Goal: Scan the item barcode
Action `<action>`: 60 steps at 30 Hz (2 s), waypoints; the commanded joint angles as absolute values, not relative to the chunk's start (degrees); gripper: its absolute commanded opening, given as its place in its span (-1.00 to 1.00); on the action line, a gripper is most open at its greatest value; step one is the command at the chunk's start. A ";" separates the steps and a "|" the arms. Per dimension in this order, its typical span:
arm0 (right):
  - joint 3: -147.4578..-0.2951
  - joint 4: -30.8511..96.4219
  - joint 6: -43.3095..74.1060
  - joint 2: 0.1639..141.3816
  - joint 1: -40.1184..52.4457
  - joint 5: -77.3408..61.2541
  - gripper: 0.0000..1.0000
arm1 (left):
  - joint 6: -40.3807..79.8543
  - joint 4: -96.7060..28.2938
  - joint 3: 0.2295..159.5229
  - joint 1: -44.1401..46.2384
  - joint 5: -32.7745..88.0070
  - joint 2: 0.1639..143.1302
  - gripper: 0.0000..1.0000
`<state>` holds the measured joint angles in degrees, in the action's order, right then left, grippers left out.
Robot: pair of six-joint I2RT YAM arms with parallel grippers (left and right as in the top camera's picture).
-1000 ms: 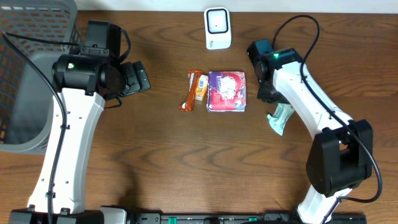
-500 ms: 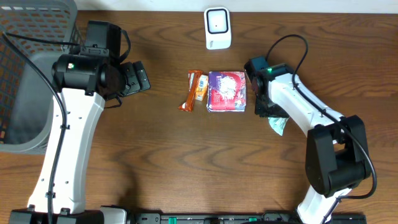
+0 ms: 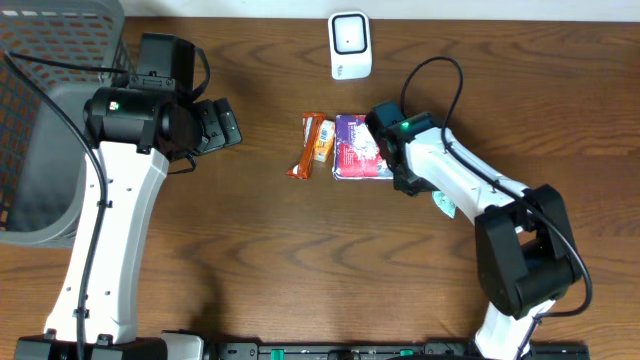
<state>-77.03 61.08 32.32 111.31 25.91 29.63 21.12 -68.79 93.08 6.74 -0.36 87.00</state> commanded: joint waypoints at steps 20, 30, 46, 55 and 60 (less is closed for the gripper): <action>-76.69 64.16 34.72 124.05 24.38 34.72 -0.98 | 20.82 -68.95 93.06 6.55 -0.91 86.48 0.96; -97.65 75.20 26.44 121.08 17.23 14.39 -0.98 | 20.82 -68.97 93.06 6.55 -0.91 86.48 0.96; -88.71 52.69 4.36 119.35 -3.20 -49.36 -0.98 | 20.82 -68.97 93.06 6.55 -0.91 86.48 0.96; -80.95 55.11 4.43 118.93 -10.70 -41.39 -0.91 | 20.82 -68.97 93.06 6.55 -0.91 86.48 0.96; -84.90 62.00 5.72 116.05 -11.62 -26.76 -0.65 | 20.82 -68.97 93.06 6.55 -0.91 86.48 0.95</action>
